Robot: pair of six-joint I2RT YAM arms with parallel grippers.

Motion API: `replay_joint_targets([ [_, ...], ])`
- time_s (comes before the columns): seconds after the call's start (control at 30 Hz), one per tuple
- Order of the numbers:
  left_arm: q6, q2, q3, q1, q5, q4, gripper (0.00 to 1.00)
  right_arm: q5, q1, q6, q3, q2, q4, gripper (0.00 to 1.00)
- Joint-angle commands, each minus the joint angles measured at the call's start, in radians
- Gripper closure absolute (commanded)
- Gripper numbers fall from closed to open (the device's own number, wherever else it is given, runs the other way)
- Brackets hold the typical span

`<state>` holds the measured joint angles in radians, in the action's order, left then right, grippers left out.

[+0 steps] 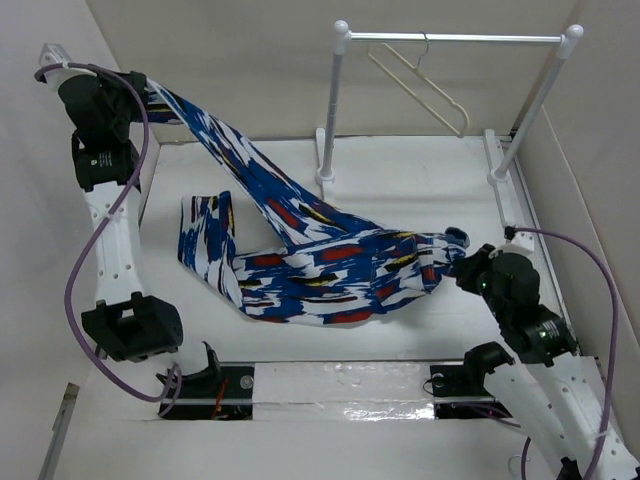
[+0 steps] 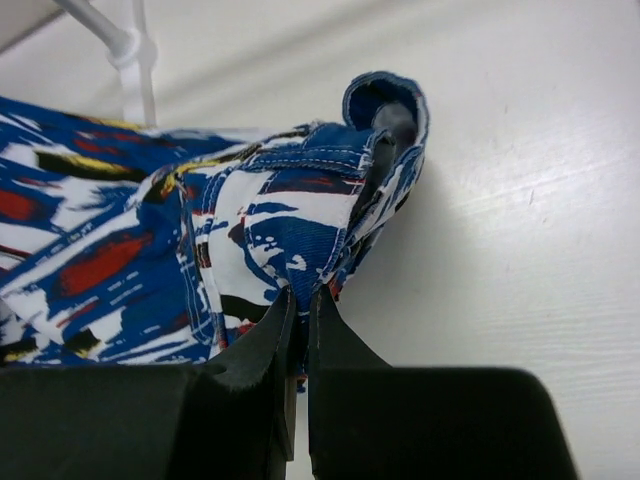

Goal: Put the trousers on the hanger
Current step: Flatten out the trousers at the center of the board.

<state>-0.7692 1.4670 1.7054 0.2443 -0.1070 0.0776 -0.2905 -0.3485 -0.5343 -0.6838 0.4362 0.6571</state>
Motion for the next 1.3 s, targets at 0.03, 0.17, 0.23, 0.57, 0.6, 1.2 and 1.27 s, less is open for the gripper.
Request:
replay_joint_targets([
  [0.03, -0.036, 0.043, 0.033, 0.009, -0.056, -0.08, 1.0, 0.103, -0.004, -0.116, 0.084, 0.021, -0.044, 1.0],
  [0.17, -0.058, 0.036, -0.131, 0.045, -0.063, -0.154, 1.0, 0.282, -0.004, -0.119, 0.15, -0.026, -0.028, 0.73],
  [0.23, -0.055, 0.044, -0.148, 0.055, -0.063, -0.156, 1.0, 0.26, -0.004, -0.099, 0.104, -0.057, 0.005, 0.21],
  [0.57, -0.042, 0.046, -0.214, 0.036, -0.092, -0.197, 1.0, 0.283, -0.014, 0.195, -0.098, 0.523, -0.379, 0.4],
  [0.6, -0.038, 0.041, -0.219, 0.027, -0.089, -0.199, 1.0, 0.283, -0.036, 0.254, -0.12, 0.668, -0.413, 0.42],
  [1.2, -0.03, 0.05, -0.259, 0.016, -0.109, -0.219, 1.0, 0.623, -0.207, 0.55, -0.499, 1.359, -0.517, 0.2],
  [1.27, -0.028, 0.053, -0.259, 0.016, -0.106, -0.219, 1.0, 0.645, -0.227, 0.547, -0.459, 1.337, -0.531, 0.46],
])
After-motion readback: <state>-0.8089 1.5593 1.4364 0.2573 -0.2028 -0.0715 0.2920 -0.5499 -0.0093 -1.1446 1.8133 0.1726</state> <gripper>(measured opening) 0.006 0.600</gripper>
